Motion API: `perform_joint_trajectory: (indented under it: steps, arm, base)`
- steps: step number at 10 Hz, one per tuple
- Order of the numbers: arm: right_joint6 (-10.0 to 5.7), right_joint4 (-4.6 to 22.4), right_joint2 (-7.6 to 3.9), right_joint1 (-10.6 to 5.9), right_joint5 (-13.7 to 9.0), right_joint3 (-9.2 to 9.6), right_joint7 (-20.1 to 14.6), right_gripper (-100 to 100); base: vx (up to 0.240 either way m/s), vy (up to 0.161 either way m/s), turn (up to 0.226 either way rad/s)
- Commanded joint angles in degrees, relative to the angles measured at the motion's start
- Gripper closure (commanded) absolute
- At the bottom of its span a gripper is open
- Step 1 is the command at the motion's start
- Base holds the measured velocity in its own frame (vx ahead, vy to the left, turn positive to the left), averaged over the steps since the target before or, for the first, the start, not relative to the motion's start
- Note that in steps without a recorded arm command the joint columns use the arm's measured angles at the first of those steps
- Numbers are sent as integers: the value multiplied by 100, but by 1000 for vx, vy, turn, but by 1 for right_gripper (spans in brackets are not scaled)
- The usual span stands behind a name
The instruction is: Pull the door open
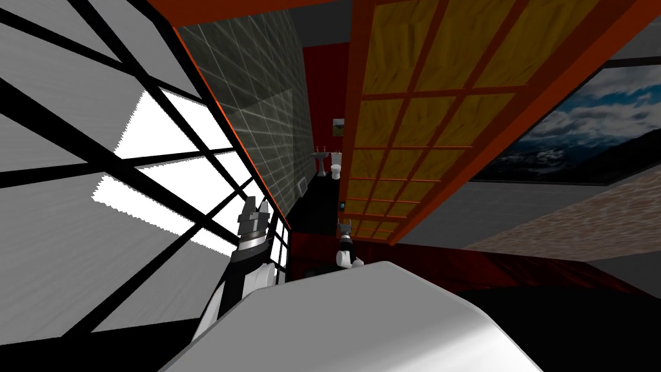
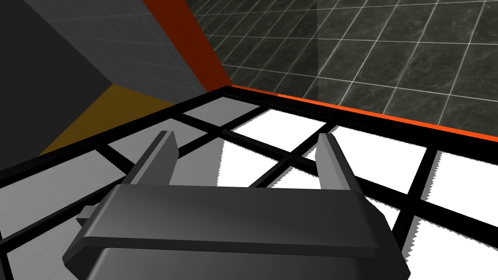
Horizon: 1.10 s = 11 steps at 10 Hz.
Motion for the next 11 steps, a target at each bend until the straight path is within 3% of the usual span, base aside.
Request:
perform_joint_trajectory:
  steps: [1, 9, 11]
  arm:
    - [0, 0, 0, 0, 0, 0, 0, -100]
    - [60, -60, -435, 9, -246, -52, 166, -100]
    - [97, -92, -652, 12, -393, -87, 260, -100]
  base:
    - [89, 25, -3]
    - [-189, -40, 23]
    - [-204, -10, 11]
